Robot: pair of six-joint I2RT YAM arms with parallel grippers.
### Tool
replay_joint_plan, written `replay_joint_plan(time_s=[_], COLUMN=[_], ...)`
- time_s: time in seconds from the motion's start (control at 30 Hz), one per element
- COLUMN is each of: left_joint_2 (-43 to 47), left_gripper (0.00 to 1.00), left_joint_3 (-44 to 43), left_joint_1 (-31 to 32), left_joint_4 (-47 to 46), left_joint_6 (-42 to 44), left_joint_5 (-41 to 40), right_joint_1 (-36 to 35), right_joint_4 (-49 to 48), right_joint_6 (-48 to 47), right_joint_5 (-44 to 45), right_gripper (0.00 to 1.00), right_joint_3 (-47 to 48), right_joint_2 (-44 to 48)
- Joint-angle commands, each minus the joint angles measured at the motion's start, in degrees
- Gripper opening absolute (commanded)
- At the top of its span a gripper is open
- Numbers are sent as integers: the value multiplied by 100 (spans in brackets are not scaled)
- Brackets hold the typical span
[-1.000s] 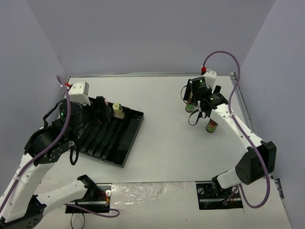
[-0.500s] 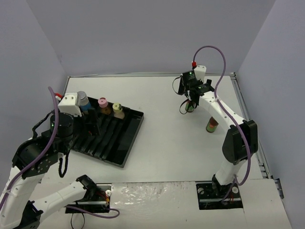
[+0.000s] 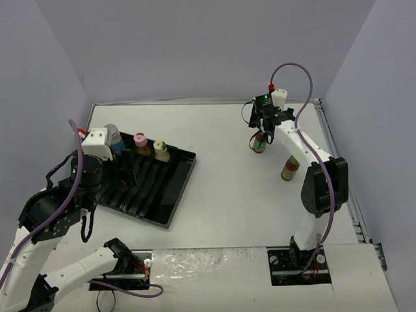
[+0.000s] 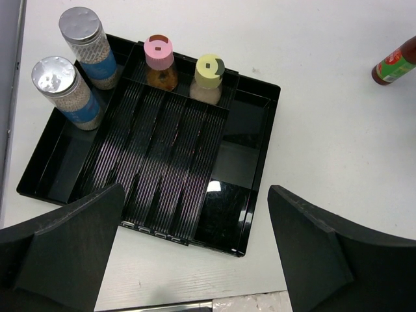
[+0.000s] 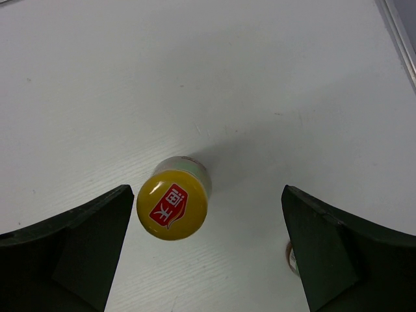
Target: Organize the condiment bottles
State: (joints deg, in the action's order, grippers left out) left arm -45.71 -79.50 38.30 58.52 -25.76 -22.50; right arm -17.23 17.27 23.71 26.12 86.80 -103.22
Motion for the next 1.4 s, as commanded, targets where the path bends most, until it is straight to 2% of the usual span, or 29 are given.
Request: replay_joint_plan(time_s=[0.0,0.57,0.8,1.1,1.37], left_joint_2=[-35,99,132,185,255], left_gripper=[89,89,89,89,90], left_joint_3=[-62,-55,-71,-75,-57], left_joint_1=[49,46,46,54,46], left_joint_4=[-271,-159,-88,-7,28], left_joint_6=[85,64,71,71,71], left_joint_5=[0,-55,-77,-114,-131], right_joint_1=[-12,-19,-26,-26,-26], right_joint_4=[-266,-433,-530,-593,-610], right_joint_6=[-64,31,41,38,55], right_joint_5=[-19,-74,-82,-63,-124], right_gripper=[95,94,85,80,68], right_joint_3=[203,51,-27,-32,-102], right_joint_2=[-69,-290,-386,-444,-462])
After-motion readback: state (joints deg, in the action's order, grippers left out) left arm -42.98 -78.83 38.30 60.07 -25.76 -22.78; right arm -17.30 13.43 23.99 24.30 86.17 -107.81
